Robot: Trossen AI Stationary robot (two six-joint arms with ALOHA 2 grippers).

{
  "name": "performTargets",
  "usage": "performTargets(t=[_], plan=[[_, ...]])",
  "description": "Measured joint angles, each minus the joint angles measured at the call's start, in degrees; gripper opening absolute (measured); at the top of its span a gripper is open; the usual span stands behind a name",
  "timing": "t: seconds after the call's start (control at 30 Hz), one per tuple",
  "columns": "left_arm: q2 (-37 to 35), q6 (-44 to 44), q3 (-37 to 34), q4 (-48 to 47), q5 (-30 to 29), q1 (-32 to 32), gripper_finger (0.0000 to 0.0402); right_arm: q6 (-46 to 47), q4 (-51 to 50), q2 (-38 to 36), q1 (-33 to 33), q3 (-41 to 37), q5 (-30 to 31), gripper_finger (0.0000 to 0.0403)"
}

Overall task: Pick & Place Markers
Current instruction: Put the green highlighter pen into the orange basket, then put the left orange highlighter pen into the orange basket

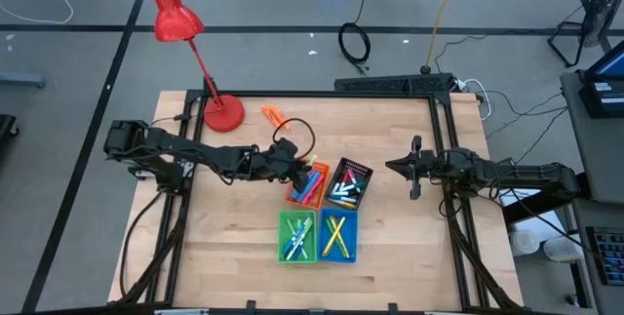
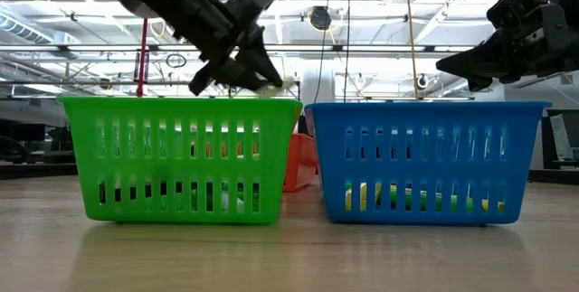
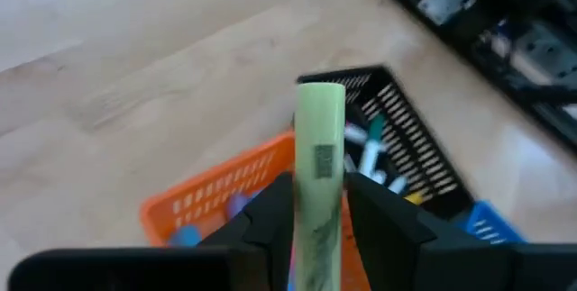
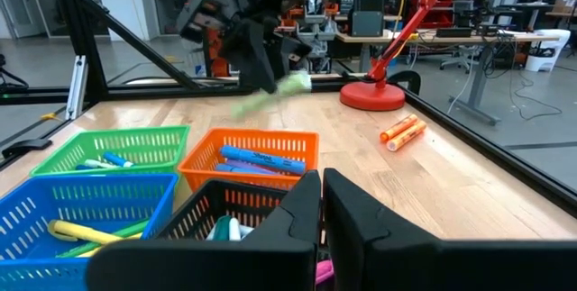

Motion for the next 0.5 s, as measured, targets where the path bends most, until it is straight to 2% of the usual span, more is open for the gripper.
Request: performTargets(t=[0.17,0.5], plan=[[0.98,1.12,0.01,1.79,2.43,0.54,0.0127,0.02,-0.15,0.0,0.01,-0.01,0.0,0.0009],[1.06,8.75,-0.1,2.78,2.84,0.89,0.0116,0.02,-0.2,0.0,0.0,0.0,0.0,0.0009]])
